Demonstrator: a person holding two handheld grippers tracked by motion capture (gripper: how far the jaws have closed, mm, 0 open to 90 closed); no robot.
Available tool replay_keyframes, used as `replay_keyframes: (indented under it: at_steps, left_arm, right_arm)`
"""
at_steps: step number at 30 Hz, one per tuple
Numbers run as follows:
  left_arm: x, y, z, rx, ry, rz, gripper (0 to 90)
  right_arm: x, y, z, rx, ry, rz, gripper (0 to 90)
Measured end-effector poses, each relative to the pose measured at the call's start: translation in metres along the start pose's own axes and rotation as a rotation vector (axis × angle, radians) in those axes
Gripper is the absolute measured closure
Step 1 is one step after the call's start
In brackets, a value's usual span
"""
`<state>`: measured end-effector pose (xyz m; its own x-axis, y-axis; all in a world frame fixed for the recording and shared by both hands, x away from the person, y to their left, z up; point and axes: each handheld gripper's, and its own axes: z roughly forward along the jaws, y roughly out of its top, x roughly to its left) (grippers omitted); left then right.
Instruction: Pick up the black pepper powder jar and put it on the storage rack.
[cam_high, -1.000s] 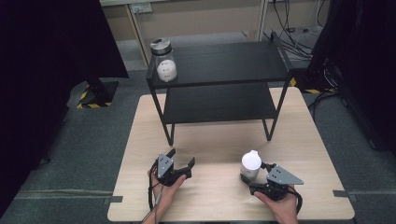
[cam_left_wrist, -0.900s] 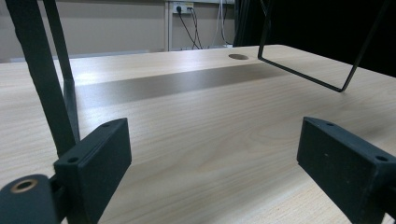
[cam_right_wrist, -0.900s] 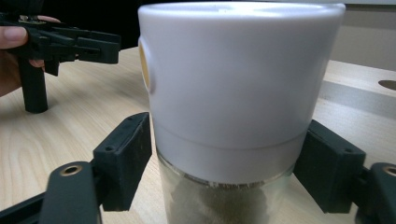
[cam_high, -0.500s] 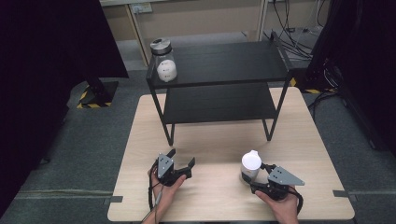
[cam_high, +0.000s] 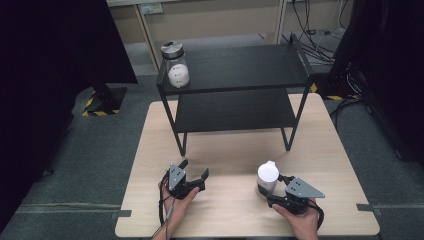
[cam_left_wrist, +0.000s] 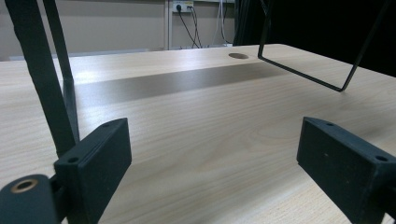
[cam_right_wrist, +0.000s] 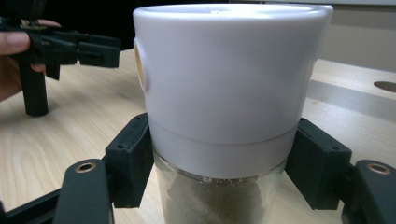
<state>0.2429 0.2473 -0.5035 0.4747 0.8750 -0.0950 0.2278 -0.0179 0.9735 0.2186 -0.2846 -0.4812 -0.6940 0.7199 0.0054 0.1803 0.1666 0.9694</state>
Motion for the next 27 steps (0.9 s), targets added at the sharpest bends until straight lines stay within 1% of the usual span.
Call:
replay_keyframes:
  at_steps: [2,7,20,24,27]
  left_arm:
    - [0.000,0.000,0.000,-0.001,0.000,0.001,9.2]
    - [-0.001,0.000,0.000,-0.002,0.002,0.001,9.3]
    - [0.000,0.000,0.000,-0.001,0.002,-0.001,9.3]
    - [0.000,0.000,0.000,-0.002,0.003,0.000,9.3]
    - [-0.001,0.000,0.000,-0.002,0.003,0.002,9.3]
  right_arm:
    - [0.001,0.002,-0.002,-0.008,-0.005,-0.004,30.7]
    - [0.000,0.009,-0.007,-0.042,-0.026,0.005,30.7]
    - [-0.005,0.033,-0.022,-0.156,-0.118,0.013,30.7]
    - [-0.004,0.038,-0.023,-0.176,-0.138,0.013,30.7]
    - [-0.004,0.041,-0.021,-0.180,-0.141,0.017,30.7]
